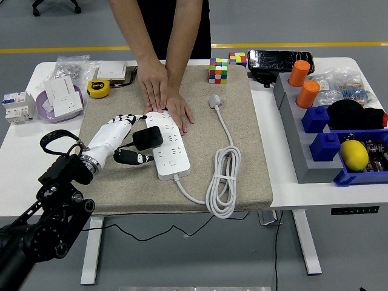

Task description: Pick up the plug,place it near the board,insert it into the board,press the button

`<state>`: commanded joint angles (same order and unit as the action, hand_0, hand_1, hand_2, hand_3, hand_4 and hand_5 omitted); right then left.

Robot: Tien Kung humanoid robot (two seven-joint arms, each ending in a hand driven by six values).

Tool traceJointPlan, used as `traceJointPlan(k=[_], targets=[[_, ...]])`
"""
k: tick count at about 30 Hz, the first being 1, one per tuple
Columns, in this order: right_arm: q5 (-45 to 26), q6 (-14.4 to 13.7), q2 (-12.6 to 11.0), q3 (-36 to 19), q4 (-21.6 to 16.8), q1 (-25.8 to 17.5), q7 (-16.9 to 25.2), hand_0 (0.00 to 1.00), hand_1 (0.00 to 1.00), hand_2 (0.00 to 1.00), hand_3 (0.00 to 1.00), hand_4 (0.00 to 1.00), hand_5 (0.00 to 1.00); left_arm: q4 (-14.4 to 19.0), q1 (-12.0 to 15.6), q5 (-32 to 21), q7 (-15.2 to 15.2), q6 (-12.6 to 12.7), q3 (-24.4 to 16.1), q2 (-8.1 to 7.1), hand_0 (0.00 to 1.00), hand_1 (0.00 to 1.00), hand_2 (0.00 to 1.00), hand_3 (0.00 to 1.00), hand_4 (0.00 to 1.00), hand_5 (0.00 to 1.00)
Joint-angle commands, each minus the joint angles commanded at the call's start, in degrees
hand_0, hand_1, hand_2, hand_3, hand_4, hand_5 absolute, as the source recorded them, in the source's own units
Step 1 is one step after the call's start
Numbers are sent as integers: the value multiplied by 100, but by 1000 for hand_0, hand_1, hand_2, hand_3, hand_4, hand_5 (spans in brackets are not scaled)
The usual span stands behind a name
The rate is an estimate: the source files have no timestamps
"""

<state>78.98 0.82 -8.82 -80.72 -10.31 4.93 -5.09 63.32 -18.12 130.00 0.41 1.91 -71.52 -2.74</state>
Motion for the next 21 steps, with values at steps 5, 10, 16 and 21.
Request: traceJointPlan(k=[5,10,16,21], targets=[[-5,3,-4,29,0,5,-3,824,746,743,782,998,895,-362,-125,-296,-50,114,21,162,944,948,864,842,998,283],[26,9,-11,36,0,-5,-14,822,747,744,781,998,895,-524,-220,-398,-21,190,-18,270,923,915,813,814,998,282],[34,14,-20,50,0,-1,-15,823,746,743,782,998,894,-663,-305,-499,15,238,-74,274,909,904,786,804,998,281],[38,15,-27,60,0,-3,-16,823,747,743,782,998,893,-853,-349,-503,45,287,-118,274,879,874,744,765,998,282]])
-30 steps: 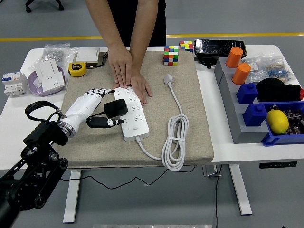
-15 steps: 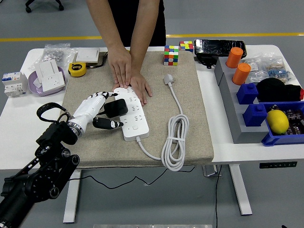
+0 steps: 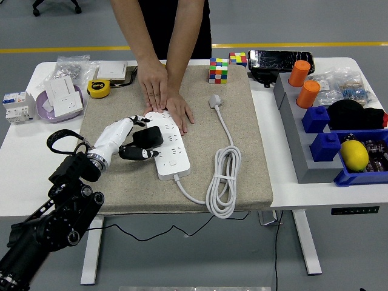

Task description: Pick up the plug,place it near the board,insert it into the board,press the button

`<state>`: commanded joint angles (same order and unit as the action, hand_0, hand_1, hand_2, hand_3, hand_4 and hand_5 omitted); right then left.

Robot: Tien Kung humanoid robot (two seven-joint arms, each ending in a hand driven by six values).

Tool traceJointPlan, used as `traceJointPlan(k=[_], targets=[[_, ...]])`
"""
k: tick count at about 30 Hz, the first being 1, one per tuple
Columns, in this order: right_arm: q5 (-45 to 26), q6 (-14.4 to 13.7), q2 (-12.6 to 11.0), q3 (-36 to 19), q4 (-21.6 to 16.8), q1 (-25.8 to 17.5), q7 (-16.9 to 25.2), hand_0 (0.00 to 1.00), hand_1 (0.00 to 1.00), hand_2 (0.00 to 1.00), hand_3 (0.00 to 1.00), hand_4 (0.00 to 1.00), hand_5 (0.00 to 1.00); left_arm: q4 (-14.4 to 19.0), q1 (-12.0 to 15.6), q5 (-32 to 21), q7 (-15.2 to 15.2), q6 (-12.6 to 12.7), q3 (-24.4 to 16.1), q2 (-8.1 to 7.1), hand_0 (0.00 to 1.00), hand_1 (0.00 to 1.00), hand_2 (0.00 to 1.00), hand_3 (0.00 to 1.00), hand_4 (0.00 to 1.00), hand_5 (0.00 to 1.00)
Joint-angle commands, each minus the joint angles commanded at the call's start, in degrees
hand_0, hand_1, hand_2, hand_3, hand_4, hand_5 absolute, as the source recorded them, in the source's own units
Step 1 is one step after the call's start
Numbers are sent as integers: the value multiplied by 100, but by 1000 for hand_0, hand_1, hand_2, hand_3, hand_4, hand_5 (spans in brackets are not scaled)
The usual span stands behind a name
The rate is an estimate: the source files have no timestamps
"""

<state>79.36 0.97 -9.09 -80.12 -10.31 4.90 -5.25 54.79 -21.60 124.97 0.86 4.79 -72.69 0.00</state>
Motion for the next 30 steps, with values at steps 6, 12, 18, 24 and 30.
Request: traceJointPlan(k=[6,12,18,24,30], targets=[[1,-1,-3,10,0,-8,-6,823,746,744,782,998,893,-152,-36,-198,-2,32,-20,0,842,822,717,728,998,270],[-10,-3,-1,22,0,3,-6,823,747,744,782,998,892,-221,-108,-272,-4,18,-35,0,822,801,699,708,998,287],[-10,0,0,22,0,14,-14,823,747,744,782,998,891,-274,-160,-380,5,14,-29,0,812,785,684,681,998,309],[-17,-2,2,20,0,25,-11,822,746,743,782,998,891,-309,-192,-429,35,61,-30,0,759,730,607,565,998,303],[-17,-4,4,26,0,23,-15,822,746,743,782,998,890,-344,-199,-429,22,35,-23,0,669,651,540,511,998,299]])
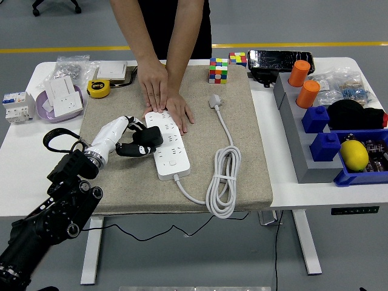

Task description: Pick up the plug,place it near the board,insert it into the board,press the button

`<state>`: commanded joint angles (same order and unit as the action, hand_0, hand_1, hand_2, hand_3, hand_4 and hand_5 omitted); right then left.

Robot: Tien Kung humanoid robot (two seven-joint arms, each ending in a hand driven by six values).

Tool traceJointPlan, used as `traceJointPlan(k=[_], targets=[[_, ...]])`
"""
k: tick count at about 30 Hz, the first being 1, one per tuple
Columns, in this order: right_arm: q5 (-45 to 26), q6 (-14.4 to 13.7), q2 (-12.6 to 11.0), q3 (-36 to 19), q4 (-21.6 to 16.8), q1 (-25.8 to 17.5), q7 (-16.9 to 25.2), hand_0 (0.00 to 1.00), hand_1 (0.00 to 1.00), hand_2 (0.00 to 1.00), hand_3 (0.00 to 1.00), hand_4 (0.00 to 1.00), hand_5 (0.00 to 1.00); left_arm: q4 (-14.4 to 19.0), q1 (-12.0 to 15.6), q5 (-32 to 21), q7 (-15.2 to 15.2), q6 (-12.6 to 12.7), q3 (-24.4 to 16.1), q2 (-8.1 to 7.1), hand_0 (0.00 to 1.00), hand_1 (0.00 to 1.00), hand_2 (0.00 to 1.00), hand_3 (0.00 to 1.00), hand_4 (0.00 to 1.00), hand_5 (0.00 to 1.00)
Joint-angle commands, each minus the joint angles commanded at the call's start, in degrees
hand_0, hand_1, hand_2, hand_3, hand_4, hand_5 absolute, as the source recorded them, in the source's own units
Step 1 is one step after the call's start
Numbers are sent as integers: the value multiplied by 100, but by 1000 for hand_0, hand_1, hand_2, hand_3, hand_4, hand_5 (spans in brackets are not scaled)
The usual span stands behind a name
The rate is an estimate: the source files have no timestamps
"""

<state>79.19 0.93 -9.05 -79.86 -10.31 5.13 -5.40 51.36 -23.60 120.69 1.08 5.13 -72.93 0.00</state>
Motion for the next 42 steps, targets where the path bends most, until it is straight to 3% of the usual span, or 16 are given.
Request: traceJointPlan(k=[3,4,9,10,15,16,21,22,27,28,33,34,42], targets=[[-2,-3,-2,6,0,-2,0,822,746,743,782,998,890,1,9,12,3,-32,0,0,669,651,540,511,998,299],[2,-5,-2,2,0,-2,-1,822,746,743,782,998,886,5,13,16,4,-43,1,0,596,621,521,503,998,287],[16,-4,0,-14,0,-3,-11,822,746,743,782,998,886,45,16,1,62,-42,9,0,596,621,521,503,998,287],[15,-4,0,-10,0,-3,-11,821,746,743,781,998,888,46,13,-7,73,-34,13,0,550,590,509,493,917,264],[13,-2,-6,4,0,-1,-11,821,746,743,781,998,888,26,10,-24,105,4,8,0,550,590,509,493,917,264],[14,-3,-8,5,0,-1,-12,821,746,743,782,998,885,25,13,-32,110,12,11,0,532,580,492,473,827,286],[19,0,-12,15,0,-13,-13,821,746,743,782,998,885,12,27,-46,131,8,10,0,532,580,492,473,827,286],[20,1,-12,17,0,-17,-14,821,747,744,781,998,884,11,30,-50,140,6,13,0,511,558,460,435,685,271],[16,3,-18,28,0,-26,-12,821,747,744,781,998,884,11,41,-21,136,-20,7,0,511,558,460,435,685,271],[15,3,-20,29,0,-24,-12,821,748,743,781,998,882,15,40,-14,132,-27,6,0,475,529,370,338,633,262],[15,3,-23,30,0,-26,-18,821,748,743,781,998,882,42,40,16,110,-79,9,0,475,529,370,338,633,262],[13,2,-23,33,0,-28,-18,820,747,743,781,998,880,52,43,33,101,-87,15,0,393,274,250,264,586,270],[-2,1,-21,37,0,-28,-10,820,747,743,781,998,879,124,41,46,133,-4,10,0,381,226,221,246,576,262]])
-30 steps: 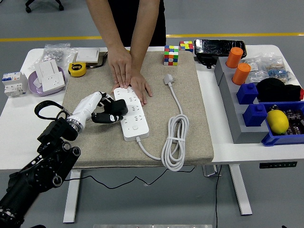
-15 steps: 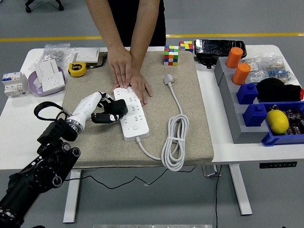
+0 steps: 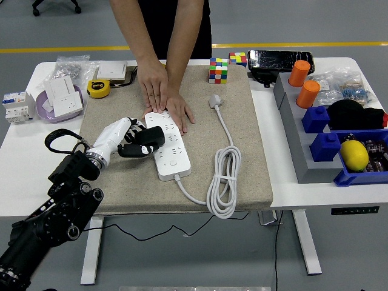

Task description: Pick up the plug,place it near the board,insert it into the board,press the button

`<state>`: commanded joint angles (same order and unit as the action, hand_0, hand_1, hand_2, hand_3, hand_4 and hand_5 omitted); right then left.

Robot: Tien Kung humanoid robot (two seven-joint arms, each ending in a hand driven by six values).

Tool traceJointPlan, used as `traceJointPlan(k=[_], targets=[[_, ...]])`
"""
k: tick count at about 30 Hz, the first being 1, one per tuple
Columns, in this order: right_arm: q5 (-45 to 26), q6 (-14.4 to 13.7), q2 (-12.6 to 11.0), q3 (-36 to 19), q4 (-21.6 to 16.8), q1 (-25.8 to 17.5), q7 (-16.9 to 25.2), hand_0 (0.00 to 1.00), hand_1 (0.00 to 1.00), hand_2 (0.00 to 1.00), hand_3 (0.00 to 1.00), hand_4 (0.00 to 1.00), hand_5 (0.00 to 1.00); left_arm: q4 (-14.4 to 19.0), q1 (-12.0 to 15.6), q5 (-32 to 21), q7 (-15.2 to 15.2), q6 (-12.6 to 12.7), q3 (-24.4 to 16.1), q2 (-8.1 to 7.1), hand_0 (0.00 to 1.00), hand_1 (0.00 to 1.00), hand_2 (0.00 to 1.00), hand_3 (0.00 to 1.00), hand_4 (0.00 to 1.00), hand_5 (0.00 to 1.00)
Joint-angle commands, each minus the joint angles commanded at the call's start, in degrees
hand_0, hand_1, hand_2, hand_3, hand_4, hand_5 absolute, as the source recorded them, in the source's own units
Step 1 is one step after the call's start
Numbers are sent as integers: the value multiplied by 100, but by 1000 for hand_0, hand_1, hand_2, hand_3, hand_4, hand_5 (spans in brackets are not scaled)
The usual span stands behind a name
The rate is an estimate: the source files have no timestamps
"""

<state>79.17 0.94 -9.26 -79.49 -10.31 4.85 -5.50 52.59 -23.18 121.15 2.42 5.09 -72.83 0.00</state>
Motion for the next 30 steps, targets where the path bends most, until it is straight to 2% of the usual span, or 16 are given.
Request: traceJointPlan(k=[19,30], targets=[[-33,-7,18,-16,0,17,-2,820,746,742,781,998,876,189,-34,-241,61,-55,-76,0,381,212,219,244,567,292],[-55,-17,34,-36,0,8,-4,820,746,742,781,998,876,362,111,-167,46,-52,-482,-25,379,213,220,248,572,297]])
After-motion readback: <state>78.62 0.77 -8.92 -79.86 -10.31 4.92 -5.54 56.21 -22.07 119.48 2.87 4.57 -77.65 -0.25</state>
